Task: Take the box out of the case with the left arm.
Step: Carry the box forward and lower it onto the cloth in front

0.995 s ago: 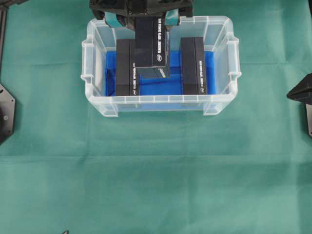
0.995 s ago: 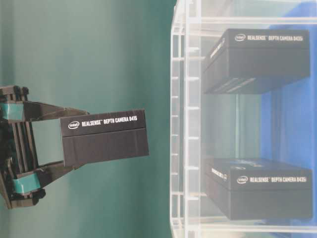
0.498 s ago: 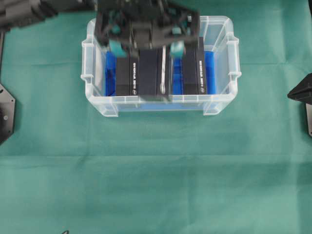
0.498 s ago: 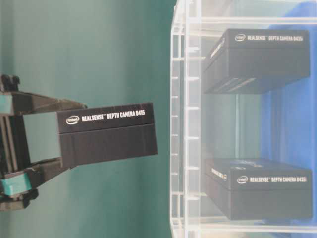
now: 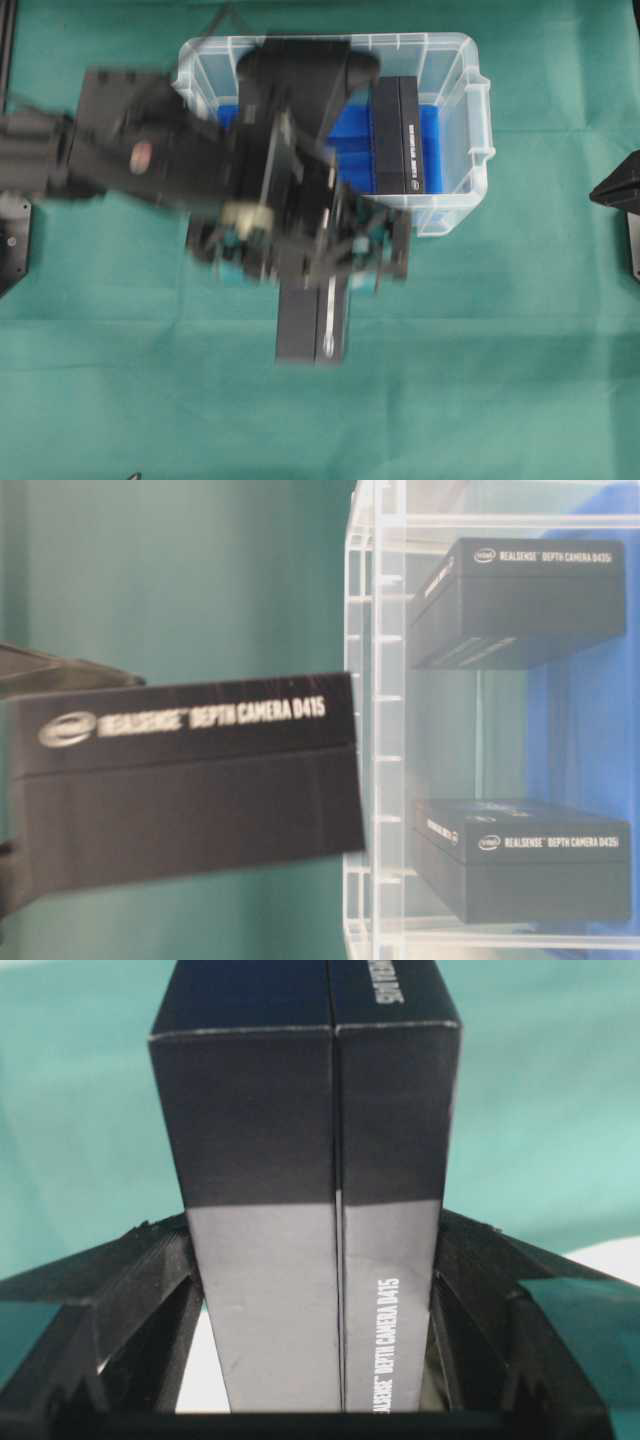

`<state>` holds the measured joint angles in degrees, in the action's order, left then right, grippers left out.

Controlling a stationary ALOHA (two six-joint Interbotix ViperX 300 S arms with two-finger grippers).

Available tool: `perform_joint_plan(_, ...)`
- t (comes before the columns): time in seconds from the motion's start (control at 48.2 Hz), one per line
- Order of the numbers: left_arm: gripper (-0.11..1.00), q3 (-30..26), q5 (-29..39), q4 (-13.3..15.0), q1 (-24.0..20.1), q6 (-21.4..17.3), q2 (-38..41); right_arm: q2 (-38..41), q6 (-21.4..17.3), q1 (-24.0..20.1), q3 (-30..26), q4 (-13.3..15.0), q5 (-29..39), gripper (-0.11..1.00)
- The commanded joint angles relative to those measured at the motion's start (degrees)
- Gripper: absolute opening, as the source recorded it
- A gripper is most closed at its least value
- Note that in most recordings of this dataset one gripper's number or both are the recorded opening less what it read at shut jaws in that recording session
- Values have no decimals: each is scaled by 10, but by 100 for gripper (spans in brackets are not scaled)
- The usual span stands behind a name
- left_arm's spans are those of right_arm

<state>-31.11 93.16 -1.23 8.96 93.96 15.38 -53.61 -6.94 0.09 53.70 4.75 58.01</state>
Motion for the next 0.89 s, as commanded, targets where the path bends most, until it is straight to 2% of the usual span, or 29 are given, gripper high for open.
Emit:
perform_joint_plan(0.0,61,-10,-2,-1,27,24,-31,4,-2,1,-18,-2,-1,2)
perform_joint_plan(0.187,61,-13,-4,-1,58,74,-30,5,-1,0,-18,-1,-1,2)
perform_joint_plan(0.435,61,3,-37,-11,58,76,-27,5,-1,1,-18,-1,-1,2)
perform_joint_plan(0.56,61,38,-62,-17,57,79,-26,5,-1,1,-18,0,-1,2)
perform_joint_plan(0.871,61,165,-180,-18,55,91,-33,5,-1,1,-18,0,-1,2)
